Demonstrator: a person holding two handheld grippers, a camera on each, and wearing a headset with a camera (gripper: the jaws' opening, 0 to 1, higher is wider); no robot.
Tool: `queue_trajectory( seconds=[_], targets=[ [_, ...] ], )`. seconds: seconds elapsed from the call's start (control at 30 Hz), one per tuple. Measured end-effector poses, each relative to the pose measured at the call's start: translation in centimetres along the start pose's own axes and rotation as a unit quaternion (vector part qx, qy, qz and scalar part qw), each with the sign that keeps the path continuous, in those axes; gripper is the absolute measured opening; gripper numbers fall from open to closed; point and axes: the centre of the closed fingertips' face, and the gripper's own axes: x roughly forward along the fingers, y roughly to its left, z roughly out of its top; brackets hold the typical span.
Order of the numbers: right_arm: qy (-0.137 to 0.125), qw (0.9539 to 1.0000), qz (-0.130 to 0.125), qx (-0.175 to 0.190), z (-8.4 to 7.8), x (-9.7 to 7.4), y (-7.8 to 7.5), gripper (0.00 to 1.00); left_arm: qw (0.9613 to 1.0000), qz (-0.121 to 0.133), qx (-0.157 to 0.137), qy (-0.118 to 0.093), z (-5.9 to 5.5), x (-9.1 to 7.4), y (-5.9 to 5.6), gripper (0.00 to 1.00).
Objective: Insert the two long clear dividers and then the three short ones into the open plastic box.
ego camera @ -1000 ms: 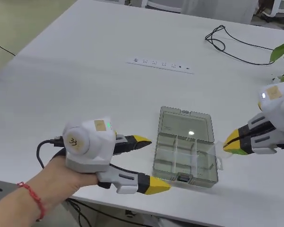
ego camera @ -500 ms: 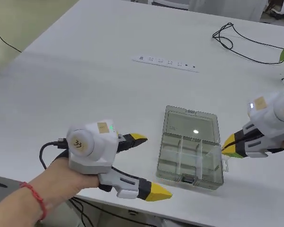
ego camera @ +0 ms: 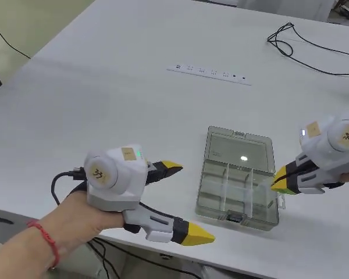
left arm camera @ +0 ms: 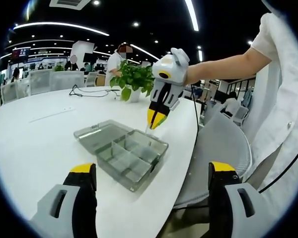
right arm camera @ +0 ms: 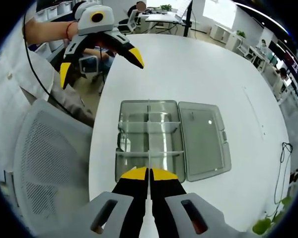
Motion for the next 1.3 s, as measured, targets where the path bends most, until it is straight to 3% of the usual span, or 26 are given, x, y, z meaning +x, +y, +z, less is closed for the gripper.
queue_trajectory(
  seconds=[0.57, 1.03, 1.3],
  targets=[
    [-0.004, 0.9999, 0.016, -0.003, -0.1, 0.8, 0.3, 0.03, 1.0000, 0.001, -0.005, -0.004, 0.0, 0.1, 0.1, 0.94],
    [-0.023, 0.9997, 0.009, -0.010, -0.3, 1.7, 0.4, 0.03, 1.0000, 0.004, -0.008, -0.003, 0.0, 0.0, 0.5, 0.94],
    [-0.021, 0.9997, 0.009, -0.007, -1.0, 2.7, -0.1, 0.03, 0.9999, 0.005, -0.009, -0.002, -0.1, 0.0, 0.6, 0.95]
  ],
)
